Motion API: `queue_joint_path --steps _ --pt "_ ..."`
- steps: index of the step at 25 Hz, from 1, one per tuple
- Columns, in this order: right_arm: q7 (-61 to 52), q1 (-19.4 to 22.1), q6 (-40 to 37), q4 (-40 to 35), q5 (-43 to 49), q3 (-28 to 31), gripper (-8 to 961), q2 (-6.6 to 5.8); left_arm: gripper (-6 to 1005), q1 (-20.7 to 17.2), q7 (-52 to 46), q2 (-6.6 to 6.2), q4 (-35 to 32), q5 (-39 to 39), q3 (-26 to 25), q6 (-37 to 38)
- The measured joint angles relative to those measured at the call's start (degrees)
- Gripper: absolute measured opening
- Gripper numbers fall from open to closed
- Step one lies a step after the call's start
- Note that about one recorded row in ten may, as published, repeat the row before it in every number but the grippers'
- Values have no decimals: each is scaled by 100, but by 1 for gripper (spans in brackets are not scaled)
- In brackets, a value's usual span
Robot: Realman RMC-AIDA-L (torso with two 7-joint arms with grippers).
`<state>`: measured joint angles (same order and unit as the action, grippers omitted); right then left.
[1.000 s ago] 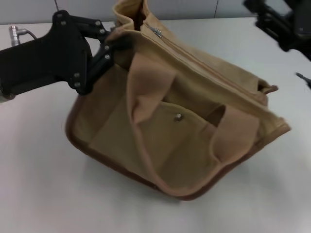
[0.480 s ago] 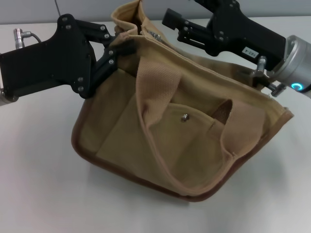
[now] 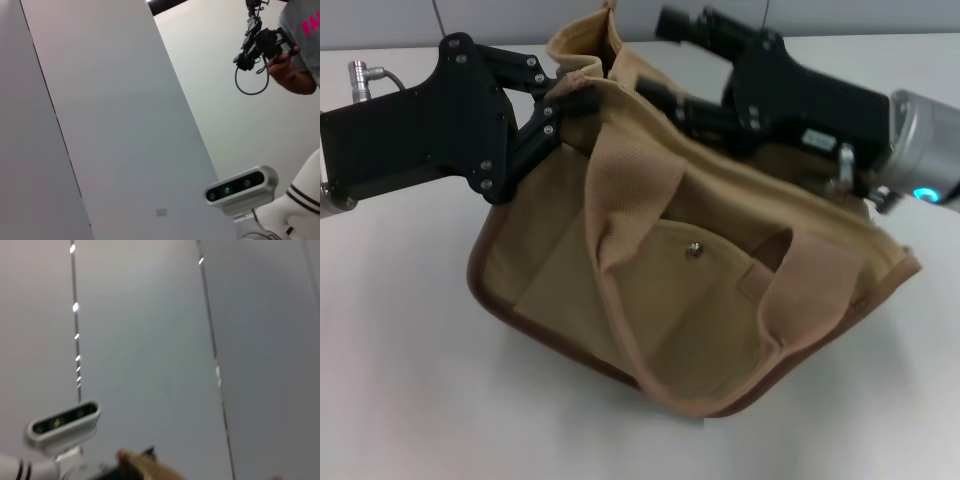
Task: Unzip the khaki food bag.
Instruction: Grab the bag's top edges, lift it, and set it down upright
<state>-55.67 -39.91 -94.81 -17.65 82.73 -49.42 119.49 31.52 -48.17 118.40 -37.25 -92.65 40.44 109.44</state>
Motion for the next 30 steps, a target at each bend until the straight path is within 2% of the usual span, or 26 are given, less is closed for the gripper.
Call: queue_joint_path --steps 6,10,14,16,21,30 --pt "-246 620 127 -501 -37 -171 835 1 46 -7 38 -1 -78 15 -41 -19" --pt "-254 806 102 -510 -39 -163 835 -5 47 -8 70 -2 -86 21 -46 -20" --pt "-92 960 -158 -467 -682 -144 835 17 47 17 71 -9 -90 24 -12 -36" --pt "62 843 -175 -298 -1355 -189 835 26 47 22 72 -10 -90 22 -11 -44" --pt "88 453 -14 -145 -1426 -251 835 30 48 54 72 -4 -90 -9 -2 -81" --pt "-34 -59 796 -178 -1445 -1319 835 40 49 56 117 -8 -89 -19 86 -82"
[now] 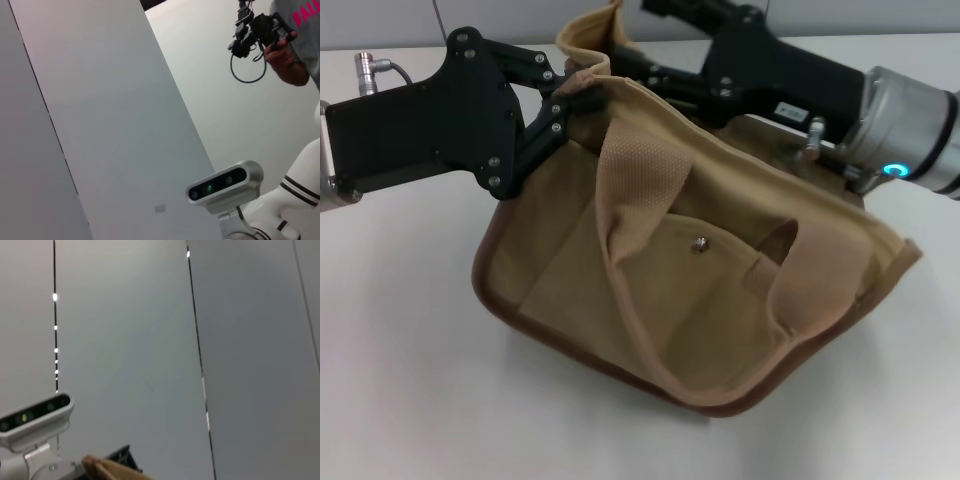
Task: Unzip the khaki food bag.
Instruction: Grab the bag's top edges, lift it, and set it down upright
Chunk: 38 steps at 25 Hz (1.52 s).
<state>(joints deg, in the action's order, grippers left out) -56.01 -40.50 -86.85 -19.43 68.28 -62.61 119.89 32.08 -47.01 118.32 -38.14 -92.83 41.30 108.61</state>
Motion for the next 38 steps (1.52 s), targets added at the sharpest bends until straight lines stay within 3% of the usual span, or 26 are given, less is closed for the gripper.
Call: queue_joint_path --steps 4,9,15,20,26,33,38 --pt "-562 192 209 -375 35 -379 836 -39 49 -13 18 -1 1 -3 5 0" --pt "-1331 834 266 -1248 391 -610 837 -57 50 -22 23 -2 -11 1 5 -14" --pt "-1932 1425 213 -2071 1055 -558 837 -64 50 -17 25 8 -20 12 3 -29" --pt "-1571 1704 -302 -1825 613 1 836 -42 51 -22 26 14 -31 32 -1 -16" --pt "-823 1520 -612 -1095 -583 16 836 -42 52 -39 31 16 -35 33 1 3" --pt "-752 926 -324 -777 -598 -98 835 -30 52 -6 34 10 -36 12 60 6" --pt "-923 618 62 -839 -564 -752 835 -56 53 0 34 7 -36 7 64 -14"
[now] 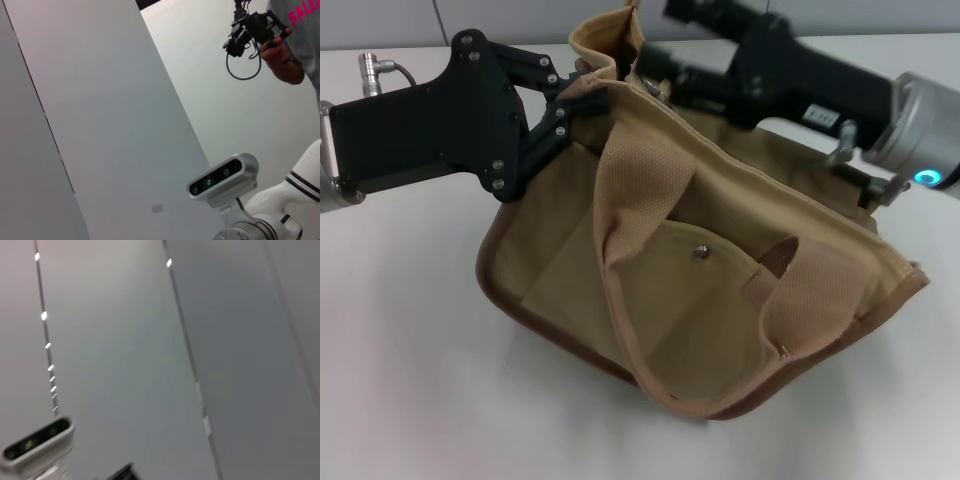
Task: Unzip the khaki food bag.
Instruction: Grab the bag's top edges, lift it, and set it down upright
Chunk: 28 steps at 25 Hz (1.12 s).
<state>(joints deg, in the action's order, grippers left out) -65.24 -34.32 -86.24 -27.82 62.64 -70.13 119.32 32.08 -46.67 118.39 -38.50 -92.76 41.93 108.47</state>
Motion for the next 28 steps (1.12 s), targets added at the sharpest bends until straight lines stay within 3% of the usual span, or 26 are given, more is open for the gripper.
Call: queue_joint_path --steps 7,17,23,28 --pt "-551 273 436 -650 808 -286 834 8 54 -11 61 -7 -14 4 -28 -5" --pt "-817 530 619 -687 1513 -238 833 -6 55 -24 155 0 -19 50 -44 -19" --pt "-601 895 365 -630 1065 213 833 22 55 -32 158 -2 -28 137 -64 -28" --pt "-92 1179 -396 -146 -146 718 832 10 56 -28 158 -1 -29 143 -66 -37"
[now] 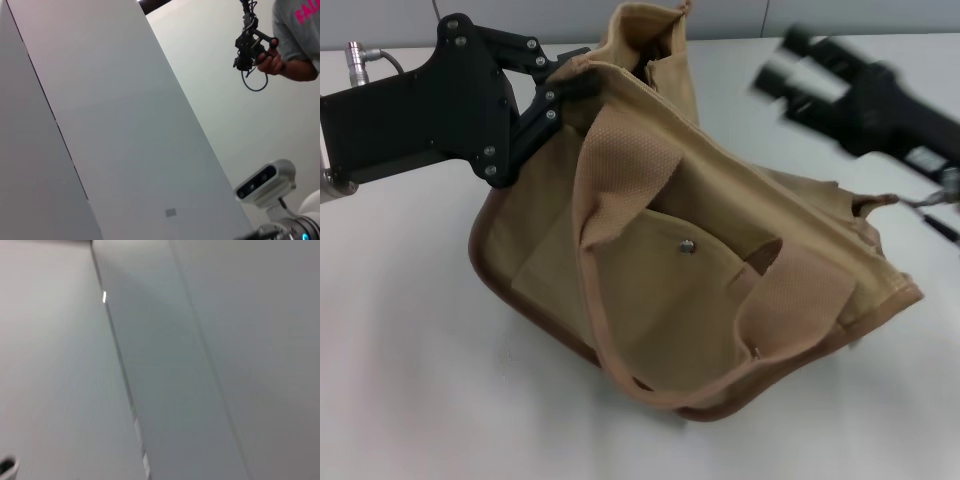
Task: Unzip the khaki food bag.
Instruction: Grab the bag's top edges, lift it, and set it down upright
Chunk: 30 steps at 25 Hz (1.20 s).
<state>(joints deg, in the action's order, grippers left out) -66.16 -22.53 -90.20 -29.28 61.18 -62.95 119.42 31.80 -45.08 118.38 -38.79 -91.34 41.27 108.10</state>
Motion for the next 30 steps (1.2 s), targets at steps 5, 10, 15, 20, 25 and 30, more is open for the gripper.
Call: queue_joint_path --steps 5,10,15,20,25,30 --pt "234 87 -388 267 -319 319 832 -20 56 12 66 0 21 0 2 0" --pt "473 58 -417 13 134 283 831 -27 57 28 71 0 42 0 18 0" --pt "587 -185 -428 -221 770 265 831 -16 58 44 71 0 21 -6 45 0" --pt "525 -423 -229 -162 783 263 831 24 58 46 71 0 13 -13 50 0" --pt "207 -766 30 -100 731 85 830 26 59 56 70 0 12 -17 57 0" --pt "-165 -805 428 -371 864 -394 830 -2 59 56 72 0 11 -21 56 1"
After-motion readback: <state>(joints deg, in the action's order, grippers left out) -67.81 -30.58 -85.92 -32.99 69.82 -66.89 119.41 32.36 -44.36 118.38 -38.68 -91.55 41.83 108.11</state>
